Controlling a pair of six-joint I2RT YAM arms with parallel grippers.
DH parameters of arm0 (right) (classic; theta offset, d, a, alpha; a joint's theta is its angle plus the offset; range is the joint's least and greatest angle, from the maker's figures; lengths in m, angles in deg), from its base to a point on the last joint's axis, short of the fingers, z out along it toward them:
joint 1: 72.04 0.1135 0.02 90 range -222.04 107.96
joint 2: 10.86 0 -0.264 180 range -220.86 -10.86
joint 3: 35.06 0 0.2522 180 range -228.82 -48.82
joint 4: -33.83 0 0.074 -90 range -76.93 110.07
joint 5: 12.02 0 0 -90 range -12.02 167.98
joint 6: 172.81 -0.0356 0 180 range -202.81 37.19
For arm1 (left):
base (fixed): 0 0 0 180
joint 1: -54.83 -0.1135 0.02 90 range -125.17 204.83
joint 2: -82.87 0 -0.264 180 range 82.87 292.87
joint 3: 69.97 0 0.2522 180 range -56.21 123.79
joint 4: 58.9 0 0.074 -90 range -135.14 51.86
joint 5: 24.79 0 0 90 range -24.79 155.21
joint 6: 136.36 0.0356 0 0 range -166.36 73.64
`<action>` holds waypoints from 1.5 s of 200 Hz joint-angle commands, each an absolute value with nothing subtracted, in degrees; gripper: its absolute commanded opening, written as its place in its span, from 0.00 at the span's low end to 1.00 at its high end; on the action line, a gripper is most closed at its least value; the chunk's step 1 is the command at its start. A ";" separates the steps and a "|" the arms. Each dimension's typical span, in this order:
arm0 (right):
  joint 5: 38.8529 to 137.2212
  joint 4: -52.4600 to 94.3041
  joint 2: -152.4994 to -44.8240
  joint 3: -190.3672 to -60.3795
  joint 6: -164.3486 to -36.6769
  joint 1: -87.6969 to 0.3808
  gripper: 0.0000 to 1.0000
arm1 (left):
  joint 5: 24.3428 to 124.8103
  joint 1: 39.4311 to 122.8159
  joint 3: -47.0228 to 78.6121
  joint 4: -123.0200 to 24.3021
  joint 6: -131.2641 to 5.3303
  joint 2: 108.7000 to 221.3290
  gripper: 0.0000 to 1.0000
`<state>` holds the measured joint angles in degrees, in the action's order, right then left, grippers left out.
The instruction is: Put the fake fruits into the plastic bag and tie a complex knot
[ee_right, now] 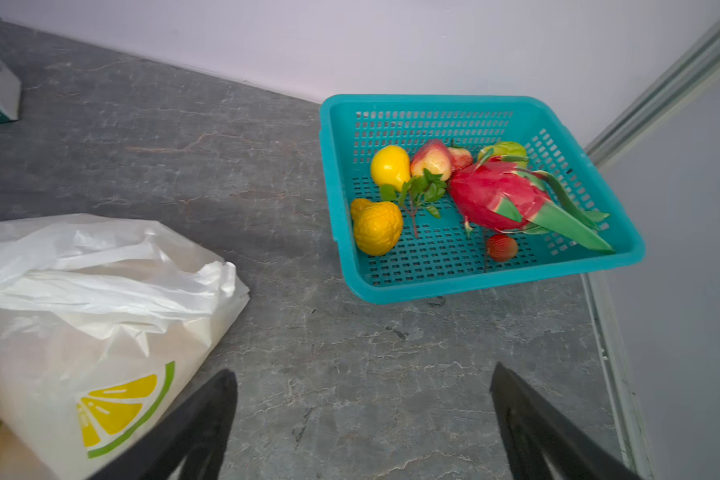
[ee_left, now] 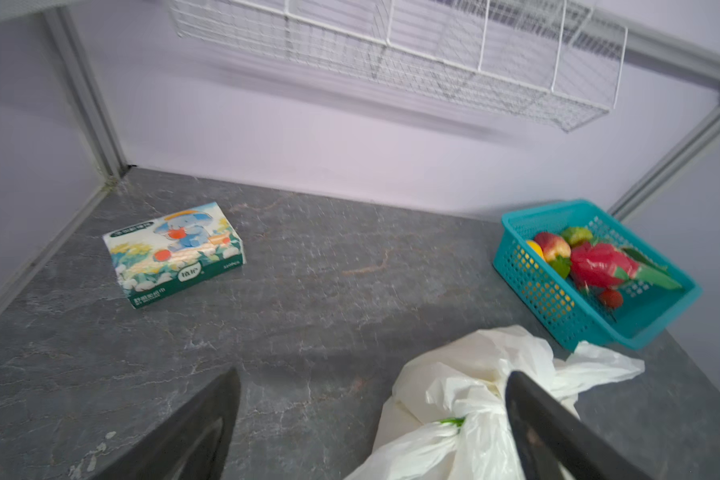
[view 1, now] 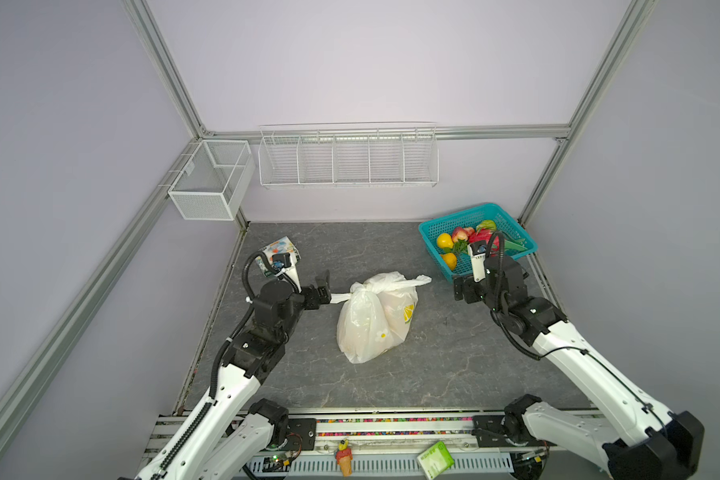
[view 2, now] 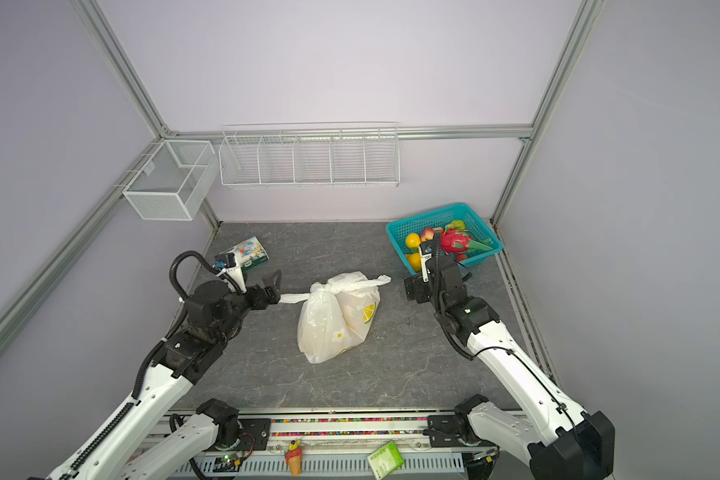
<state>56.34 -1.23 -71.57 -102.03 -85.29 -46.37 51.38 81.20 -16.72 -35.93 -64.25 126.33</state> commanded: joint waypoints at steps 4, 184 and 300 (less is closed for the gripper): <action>49.79 1.94 -71.21 -99.71 -86.84 -47.52 0.90 | 42.05 80.99 -25.14 -52.58 -66.71 122.62 0.99; 57.73 76.32 -96.16 -66.75 -79.18 -66.42 0.89 | 48.45 61.59 -35.75 -100.87 -44.54 171.91 0.99; 61.20 73.10 -98.99 -69.52 -81.92 -69.38 0.89 | 50.44 59.32 -33.83 -97.35 -46.51 171.82 0.99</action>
<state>60.40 71.60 -99.30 -68.98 -81.34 -69.06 49.89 59.54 -33.59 -95.27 -46.72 171.40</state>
